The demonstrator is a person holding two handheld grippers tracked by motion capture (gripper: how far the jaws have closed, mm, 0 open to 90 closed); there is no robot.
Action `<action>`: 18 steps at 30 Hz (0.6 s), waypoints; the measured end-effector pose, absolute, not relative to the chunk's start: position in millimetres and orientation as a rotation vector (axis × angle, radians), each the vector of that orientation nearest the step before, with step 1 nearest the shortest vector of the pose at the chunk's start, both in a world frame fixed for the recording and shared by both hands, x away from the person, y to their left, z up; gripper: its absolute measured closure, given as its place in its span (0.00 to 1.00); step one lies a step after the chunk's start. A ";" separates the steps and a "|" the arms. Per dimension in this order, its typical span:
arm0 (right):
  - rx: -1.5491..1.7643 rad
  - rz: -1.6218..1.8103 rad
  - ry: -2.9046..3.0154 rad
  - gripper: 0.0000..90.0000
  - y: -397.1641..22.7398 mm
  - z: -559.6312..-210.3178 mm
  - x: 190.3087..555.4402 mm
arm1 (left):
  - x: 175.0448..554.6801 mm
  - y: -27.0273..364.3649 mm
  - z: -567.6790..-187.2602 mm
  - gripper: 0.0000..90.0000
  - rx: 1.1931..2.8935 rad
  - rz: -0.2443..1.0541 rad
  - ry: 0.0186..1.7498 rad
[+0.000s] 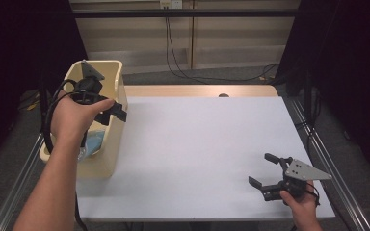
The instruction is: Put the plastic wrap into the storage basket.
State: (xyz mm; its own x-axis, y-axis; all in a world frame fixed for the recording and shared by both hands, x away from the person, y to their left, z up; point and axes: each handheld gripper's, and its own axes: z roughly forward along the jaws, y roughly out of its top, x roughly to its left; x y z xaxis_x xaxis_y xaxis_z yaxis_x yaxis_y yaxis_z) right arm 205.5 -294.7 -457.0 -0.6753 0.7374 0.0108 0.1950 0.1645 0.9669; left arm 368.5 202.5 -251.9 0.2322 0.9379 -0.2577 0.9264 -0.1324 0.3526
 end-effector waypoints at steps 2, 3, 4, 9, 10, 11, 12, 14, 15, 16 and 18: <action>0.881 1.533 1.978 0.02 -294.6 -457.0 205.3 | 368.4 197.4 -253.7 0.32 2.081 0.034 1.701; 0.875 1.528 1.983 0.02 -294.4 -456.9 205.1 | 368.3 192.3 -255.5 0.32 2.095 0.025 1.688; 0.875 1.528 1.983 0.02 -294.4 -456.9 205.1 | 368.3 192.3 -255.5 0.32 2.095 0.025 1.688; 0.875 1.530 1.982 0.02 -294.4 -456.8 204.9 | 367.9 180.5 -258.7 0.31 2.112 0.013 1.656; 0.875 1.531 1.981 0.02 -294.5 -456.6 204.8 | 367.9 178.3 -259.4 0.31 2.120 0.010 1.649; 0.875 1.534 1.978 0.02 -294.9 -456.5 204.9 | 368.0 176.2 -260.3 0.31 2.124 0.006 1.641; 0.875 1.534 1.978 0.02 -294.9 -456.5 204.9 | 368.0 174.2 -261.7 0.31 2.125 -0.001 1.638; 0.875 1.534 1.979 0.02 -295.0 -456.5 205.2 | 368.4 170.1 -265.0 0.31 2.137 -0.010 1.634; 0.875 1.532 1.978 0.02 -294.9 -456.4 205.1 | 368.8 166.5 -268.4 0.31 2.152 -0.018 1.626; 0.875 1.532 1.979 0.02 -294.9 -456.4 205.0 | 368.8 164.5 -270.3 0.31 2.158 -0.021 1.620; 0.875 1.532 1.979 0.02 -295.0 -456.5 205.1 | 368.5 160.8 -273.6 0.30 2.172 -0.033 1.608</action>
